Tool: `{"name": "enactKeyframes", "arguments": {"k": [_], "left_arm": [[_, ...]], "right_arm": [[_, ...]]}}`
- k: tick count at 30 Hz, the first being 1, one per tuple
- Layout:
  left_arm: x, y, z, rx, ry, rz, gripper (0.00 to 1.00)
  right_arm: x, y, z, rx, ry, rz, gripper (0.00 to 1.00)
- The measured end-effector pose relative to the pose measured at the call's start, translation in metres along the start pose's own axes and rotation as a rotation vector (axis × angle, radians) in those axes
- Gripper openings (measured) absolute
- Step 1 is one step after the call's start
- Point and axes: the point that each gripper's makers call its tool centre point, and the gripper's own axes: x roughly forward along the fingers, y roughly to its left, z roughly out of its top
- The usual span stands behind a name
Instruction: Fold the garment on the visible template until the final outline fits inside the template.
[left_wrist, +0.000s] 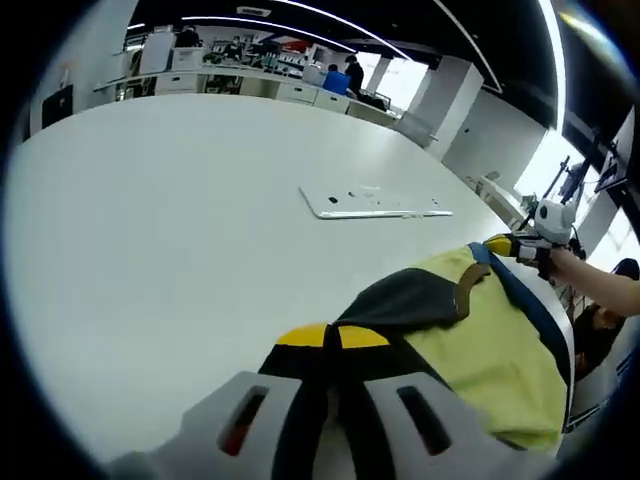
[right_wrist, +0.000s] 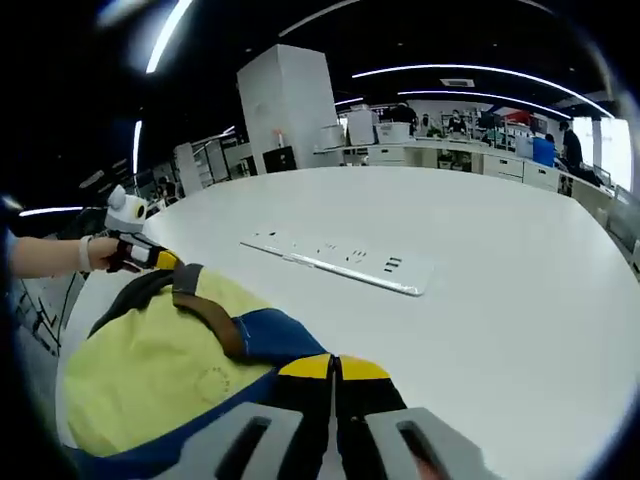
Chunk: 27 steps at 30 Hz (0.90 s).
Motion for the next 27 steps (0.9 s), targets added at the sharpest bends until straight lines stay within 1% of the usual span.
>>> {"name": "enactKeyframes", "arguments": {"k": [3, 5, 9, 11, 14, 17, 22, 24, 26, 27], "left_arm": [[-0.004, -0.005, -0.003, 0.061, 0.015, 0.008, 0.00], [-0.007, -0.010, -0.008, 0.047, 0.031, 0.001, 0.00], [-0.010, -0.021, -0.016, 0.059, 0.045, -0.018, 0.00], [-0.012, -0.024, -0.019, 0.051, 0.044, -0.019, 0.00], [-0.019, -0.028, -0.023, 0.039, 0.046, -0.025, 0.00], [-0.028, -0.037, -0.031, 0.050, 0.054, -0.032, 0.00], [-0.039, -0.047, -0.041, 0.066, 0.061, -0.042, 0.00], [-0.042, -0.052, -0.043, 0.094, 0.064, -0.049, 0.00], [-0.043, -0.053, -0.043, 0.138, 0.072, -0.041, 0.00], [-0.043, -0.053, -0.041, 0.156, 0.068, -0.038, 0.00]], "right_arm": [[-0.001, 0.000, -0.005, -0.018, 0.018, 0.001, 0.00], [-0.002, 0.002, -0.008, -0.020, 0.020, 0.005, 0.00], [-0.007, 0.010, -0.017, -0.023, 0.030, 0.015, 0.00], [-0.008, 0.010, -0.020, -0.010, 0.025, 0.018, 0.00], [-0.012, 0.016, -0.025, 0.006, 0.027, 0.018, 0.00], [-0.016, 0.020, -0.028, 0.007, 0.036, 0.029, 0.00], [-0.029, 0.033, -0.043, -0.005, 0.055, 0.040, 0.00], [-0.031, 0.035, -0.045, -0.031, 0.057, 0.042, 0.00], [-0.032, 0.032, -0.042, -0.093, 0.053, 0.039, 0.00], [-0.032, 0.032, -0.040, -0.102, 0.051, 0.041, 0.00]]}}
